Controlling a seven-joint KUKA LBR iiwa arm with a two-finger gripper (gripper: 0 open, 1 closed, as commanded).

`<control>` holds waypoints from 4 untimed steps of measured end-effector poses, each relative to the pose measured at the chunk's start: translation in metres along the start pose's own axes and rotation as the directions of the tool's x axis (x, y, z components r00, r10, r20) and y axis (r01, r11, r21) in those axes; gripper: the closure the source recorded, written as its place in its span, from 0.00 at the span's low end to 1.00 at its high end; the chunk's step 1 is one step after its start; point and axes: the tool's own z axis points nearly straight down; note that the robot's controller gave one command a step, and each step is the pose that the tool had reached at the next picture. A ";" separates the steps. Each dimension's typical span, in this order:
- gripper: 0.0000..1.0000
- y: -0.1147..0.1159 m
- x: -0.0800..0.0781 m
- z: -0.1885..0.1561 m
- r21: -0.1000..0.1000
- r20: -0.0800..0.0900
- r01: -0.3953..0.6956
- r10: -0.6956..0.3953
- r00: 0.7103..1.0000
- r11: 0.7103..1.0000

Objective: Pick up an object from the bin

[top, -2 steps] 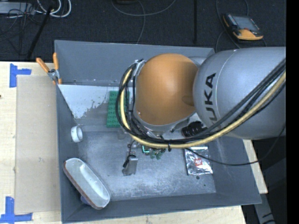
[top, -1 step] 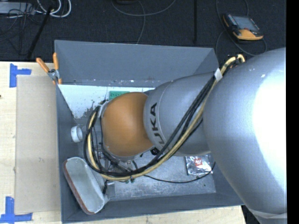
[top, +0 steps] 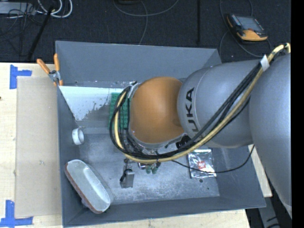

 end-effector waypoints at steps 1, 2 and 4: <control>0.00 0.012 0.010 0.098 0.002 -0.012 -0.056 0.056 0.998 0.998; 0.00 -0.023 -0.018 -0.085 0.000 0.005 0.410 -0.410 0.912 0.912; 0.00 -0.033 0.009 0.012 -0.001 -0.003 0.545 -0.545 0.838 0.838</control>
Offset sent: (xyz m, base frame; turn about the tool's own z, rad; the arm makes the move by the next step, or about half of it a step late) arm -0.0078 0.0116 -0.0928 0.0575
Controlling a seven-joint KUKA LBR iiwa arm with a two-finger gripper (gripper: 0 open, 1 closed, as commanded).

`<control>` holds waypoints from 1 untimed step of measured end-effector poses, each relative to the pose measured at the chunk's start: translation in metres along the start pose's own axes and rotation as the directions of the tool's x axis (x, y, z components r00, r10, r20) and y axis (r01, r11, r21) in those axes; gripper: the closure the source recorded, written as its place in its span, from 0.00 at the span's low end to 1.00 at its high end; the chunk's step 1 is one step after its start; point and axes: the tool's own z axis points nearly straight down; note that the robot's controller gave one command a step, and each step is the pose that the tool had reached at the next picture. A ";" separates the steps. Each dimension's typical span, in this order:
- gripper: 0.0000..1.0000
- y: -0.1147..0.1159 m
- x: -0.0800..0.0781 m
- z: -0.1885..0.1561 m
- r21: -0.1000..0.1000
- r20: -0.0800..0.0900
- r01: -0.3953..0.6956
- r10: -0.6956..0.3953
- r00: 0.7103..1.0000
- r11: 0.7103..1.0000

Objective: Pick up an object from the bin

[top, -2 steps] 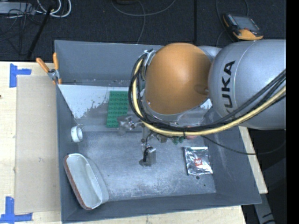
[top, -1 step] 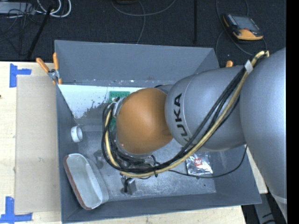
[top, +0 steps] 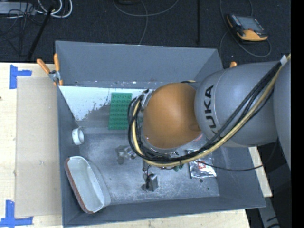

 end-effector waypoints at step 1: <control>0.00 0.035 0.016 0.003 -0.003 -0.002 0.031 -0.031 1.000 1.000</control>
Offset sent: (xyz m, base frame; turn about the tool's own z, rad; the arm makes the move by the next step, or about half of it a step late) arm -0.0319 0.0177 -0.0024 -0.0281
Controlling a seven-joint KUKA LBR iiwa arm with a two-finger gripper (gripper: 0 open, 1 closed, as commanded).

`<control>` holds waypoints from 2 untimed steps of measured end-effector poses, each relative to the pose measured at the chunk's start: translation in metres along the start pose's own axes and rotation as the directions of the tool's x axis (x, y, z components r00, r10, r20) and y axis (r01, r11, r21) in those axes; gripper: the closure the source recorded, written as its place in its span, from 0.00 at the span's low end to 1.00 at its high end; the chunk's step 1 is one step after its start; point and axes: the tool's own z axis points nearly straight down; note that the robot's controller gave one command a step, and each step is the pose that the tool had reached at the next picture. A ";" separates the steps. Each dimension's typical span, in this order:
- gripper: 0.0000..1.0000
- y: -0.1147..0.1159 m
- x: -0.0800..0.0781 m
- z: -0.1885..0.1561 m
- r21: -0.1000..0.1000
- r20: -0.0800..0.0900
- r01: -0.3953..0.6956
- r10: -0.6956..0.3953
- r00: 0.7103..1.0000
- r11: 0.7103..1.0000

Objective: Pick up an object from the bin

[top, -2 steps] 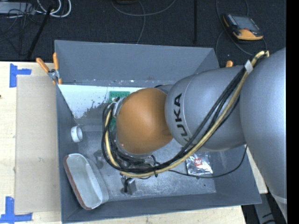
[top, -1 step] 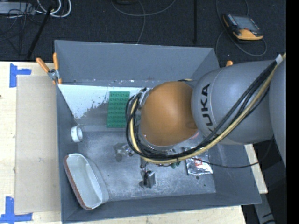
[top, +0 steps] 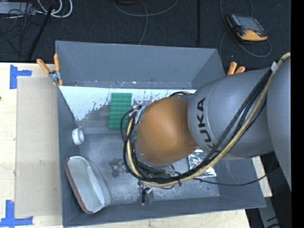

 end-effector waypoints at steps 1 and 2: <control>0.00 -0.054 -0.083 0.080 0.001 0.005 -0.236 0.236 0.972 0.972; 0.00 -0.010 -0.049 -0.033 -0.001 0.010 -0.370 0.370 0.929 0.929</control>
Offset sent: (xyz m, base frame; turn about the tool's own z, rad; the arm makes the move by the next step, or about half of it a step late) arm 0.0975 0.0083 -0.0779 0.2385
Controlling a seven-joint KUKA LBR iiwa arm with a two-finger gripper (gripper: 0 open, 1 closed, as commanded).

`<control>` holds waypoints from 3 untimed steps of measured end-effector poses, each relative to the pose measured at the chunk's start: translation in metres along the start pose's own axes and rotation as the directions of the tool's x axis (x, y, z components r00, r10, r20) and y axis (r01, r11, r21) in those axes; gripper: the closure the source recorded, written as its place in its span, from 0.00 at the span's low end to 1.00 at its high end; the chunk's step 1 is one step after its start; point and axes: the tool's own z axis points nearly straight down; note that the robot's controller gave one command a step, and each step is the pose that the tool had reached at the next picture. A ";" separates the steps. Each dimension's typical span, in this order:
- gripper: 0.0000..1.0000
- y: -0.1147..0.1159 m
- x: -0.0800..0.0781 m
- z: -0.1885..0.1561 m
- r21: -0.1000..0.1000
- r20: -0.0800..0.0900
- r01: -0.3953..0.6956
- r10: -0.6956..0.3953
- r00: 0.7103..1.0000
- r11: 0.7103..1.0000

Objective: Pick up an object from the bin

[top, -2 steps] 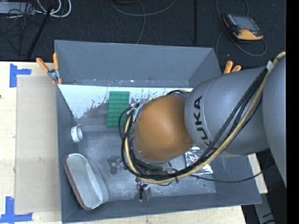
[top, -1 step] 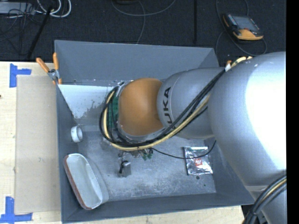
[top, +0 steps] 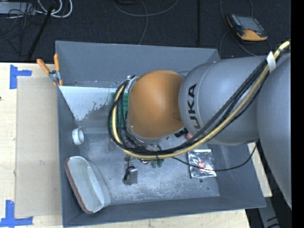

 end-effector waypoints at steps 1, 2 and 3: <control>0.00 -0.085 -0.005 0.107 0.003 -0.013 0.047 -0.047 0.999 0.999; 0.00 -0.045 0.012 0.012 0.001 0.001 0.106 -0.106 0.994 0.994; 0.00 -0.012 0.043 0.101 0.001 -0.002 0.041 -0.041 0.999 0.999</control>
Offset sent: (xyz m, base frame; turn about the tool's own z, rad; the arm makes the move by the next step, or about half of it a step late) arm 0.0303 -0.0746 -0.1014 -0.0530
